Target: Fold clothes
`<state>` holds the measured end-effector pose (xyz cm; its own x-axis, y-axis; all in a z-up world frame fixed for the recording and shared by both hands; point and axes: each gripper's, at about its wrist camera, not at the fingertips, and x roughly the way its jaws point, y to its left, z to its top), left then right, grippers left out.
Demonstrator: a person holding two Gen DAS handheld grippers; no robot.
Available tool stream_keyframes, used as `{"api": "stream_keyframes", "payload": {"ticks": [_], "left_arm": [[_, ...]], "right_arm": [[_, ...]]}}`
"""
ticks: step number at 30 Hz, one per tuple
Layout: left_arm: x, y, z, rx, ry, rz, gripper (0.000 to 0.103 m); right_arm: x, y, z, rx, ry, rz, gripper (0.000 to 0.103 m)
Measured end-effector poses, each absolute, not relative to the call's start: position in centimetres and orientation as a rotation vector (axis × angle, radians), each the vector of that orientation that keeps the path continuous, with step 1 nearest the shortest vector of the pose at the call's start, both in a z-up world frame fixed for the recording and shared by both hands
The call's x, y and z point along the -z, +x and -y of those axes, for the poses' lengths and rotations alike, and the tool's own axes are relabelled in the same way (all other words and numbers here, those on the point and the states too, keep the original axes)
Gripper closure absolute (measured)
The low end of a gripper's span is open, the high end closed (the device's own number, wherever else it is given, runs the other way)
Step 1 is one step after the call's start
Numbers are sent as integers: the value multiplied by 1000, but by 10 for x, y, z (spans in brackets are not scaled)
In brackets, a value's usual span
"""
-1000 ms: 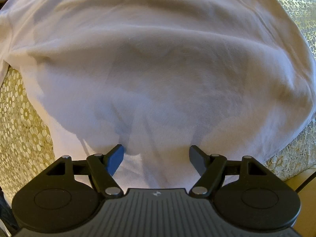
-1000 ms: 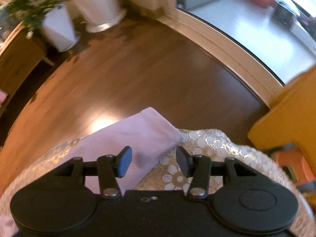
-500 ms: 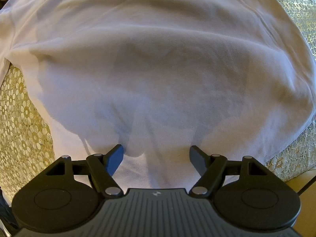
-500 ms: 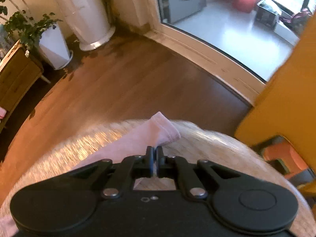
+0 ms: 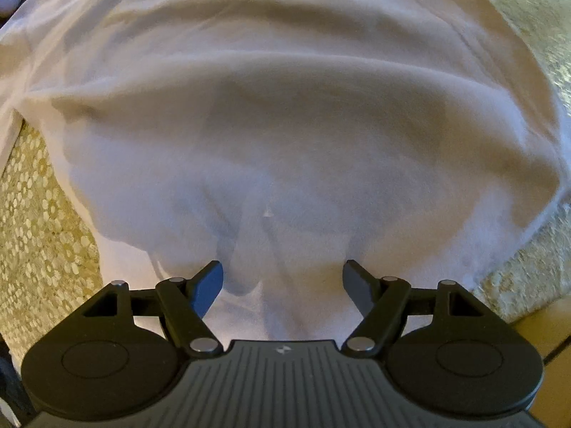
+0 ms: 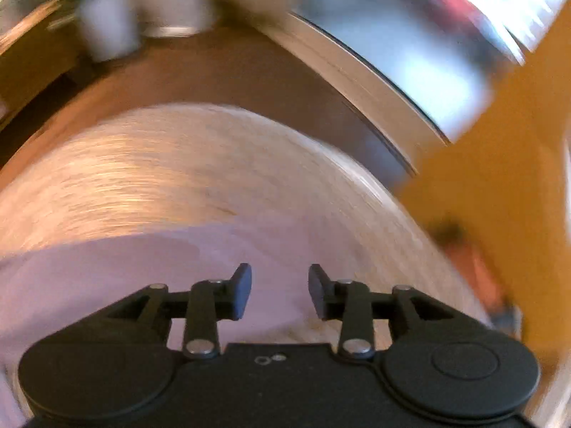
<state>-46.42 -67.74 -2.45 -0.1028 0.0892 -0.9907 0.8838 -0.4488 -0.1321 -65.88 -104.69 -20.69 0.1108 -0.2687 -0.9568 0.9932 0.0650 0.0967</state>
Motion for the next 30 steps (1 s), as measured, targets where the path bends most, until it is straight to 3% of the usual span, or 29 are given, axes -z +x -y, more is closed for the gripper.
{"api": "stream_keyframes", "payload": {"ticks": [6,10,15,30], "left_arm": [[24,-468,658,1645,1542,-1137,29],[23,-465,568,1608,1509,-1174,29],[24,-468,543,1574,1467,-1203,28],[18,-470,496,1535,1332,-1240,26]], "right_arm": [[195,-543,1064,843,708,-1008,0],[188,-466,1076,605,512,-1021,0],[214,-392,1089,509,463,-1035,0],[226,-325,1078,468,213,-1175,0]]}}
